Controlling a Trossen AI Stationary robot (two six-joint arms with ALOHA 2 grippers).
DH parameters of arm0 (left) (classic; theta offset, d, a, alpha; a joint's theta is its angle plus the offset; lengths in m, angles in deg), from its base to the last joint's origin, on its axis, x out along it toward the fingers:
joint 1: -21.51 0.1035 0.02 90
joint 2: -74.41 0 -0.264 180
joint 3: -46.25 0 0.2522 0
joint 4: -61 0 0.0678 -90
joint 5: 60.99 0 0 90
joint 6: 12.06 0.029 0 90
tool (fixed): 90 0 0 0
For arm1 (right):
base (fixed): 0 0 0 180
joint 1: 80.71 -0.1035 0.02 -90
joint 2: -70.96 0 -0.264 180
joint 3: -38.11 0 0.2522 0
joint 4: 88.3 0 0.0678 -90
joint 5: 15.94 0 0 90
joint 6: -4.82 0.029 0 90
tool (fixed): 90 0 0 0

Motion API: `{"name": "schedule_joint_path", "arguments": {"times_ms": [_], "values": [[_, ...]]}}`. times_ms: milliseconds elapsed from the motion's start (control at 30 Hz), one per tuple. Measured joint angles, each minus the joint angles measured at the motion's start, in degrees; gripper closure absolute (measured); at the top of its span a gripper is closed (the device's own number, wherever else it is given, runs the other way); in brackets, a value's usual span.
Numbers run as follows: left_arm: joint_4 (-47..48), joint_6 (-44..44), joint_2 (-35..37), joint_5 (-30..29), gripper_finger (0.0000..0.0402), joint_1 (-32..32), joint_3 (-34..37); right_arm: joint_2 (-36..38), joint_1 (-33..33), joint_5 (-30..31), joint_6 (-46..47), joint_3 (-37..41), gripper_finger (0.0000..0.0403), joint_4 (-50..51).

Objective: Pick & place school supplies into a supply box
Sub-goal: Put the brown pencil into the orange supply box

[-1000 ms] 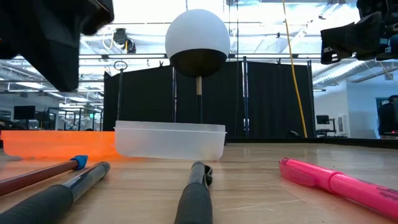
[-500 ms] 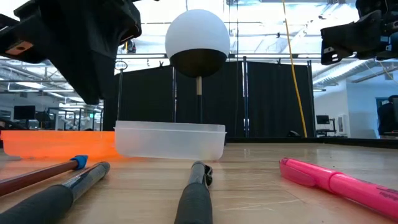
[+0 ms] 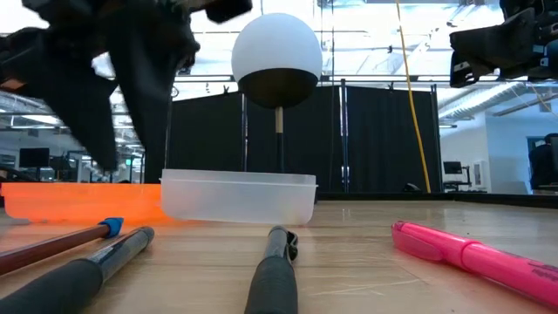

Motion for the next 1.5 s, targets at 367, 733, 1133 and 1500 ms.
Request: {"name": "schedule_joint_path", "arguments": {"times_ms": [367, 733, 1133, 1500], "values": [[3.9, 1.6, -2.5, 2.0, 0.025, 1.2, 0.0, 0.0, 0.0, 0.0, -0.1, 0.0, 0.0403, 0.1], [3.8, 5.0, -2.5, 3.4, 0.025, 2.6, 0.0, 0.0, 0.0, 0.0, -0.6, 0.0, 0.0403, 0.0], [2.0, 5.9, -5.7, 3.8, 0.025, 2.6, 0.0, -0.2, 0.0, 0.0, -1.5, 0.0, 0.0403, 0.6], [1.4, 7.9, -7.8, 4.8, 0.025, 2.3, -0.2, -0.2, 0.0, 0.0, -1.5, 0.0, 0.0403, 0.3]]}}
